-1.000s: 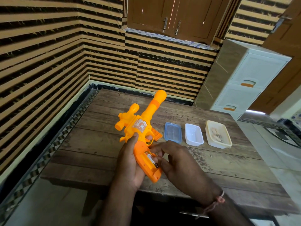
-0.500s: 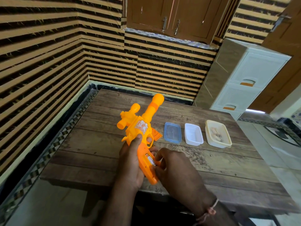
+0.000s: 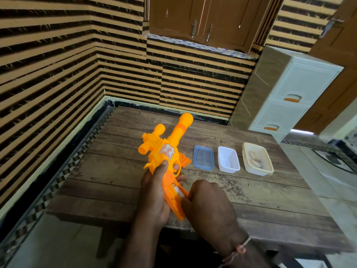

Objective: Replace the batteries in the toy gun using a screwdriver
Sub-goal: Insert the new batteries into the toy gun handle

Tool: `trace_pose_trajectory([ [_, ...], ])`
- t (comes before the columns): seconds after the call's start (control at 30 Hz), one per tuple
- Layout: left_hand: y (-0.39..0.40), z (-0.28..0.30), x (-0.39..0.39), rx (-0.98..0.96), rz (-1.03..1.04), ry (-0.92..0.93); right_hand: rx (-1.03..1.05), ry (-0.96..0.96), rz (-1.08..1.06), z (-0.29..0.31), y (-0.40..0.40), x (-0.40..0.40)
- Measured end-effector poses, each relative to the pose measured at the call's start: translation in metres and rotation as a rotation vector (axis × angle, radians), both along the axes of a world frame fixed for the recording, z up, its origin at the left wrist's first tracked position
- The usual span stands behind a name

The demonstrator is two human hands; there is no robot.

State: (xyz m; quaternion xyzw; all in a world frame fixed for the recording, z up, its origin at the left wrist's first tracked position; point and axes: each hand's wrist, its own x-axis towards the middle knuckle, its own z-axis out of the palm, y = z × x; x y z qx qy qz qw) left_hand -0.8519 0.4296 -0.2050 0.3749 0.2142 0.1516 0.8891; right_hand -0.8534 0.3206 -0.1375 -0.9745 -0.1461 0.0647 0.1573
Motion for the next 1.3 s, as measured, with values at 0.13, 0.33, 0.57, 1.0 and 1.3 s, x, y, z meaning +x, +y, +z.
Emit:
trace_pose_trajectory([
  [0.13,0.001,-0.003,0.002,0.017,0.027,0.000,0.176,0.088,-0.058,-0.005,-0.005,-0.002],
  [0.33,0.005,-0.005,0.003,-0.011,0.076,-0.003,0.978,0.775,-0.327,0.008,-0.014,-0.017],
  [0.57,0.004,-0.008,0.002,-0.009,0.050,0.035,1.689,1.290,-0.695,0.014,-0.007,-0.023],
  [1.0,0.003,-0.009,0.002,-0.180,-0.095,-0.042,1.652,1.141,-0.527,-0.004,0.009,-0.023],
  [1.3,0.002,-0.004,0.002,-0.021,0.066,-0.045,1.334,0.631,-0.574,-0.006,-0.012,-0.008],
])
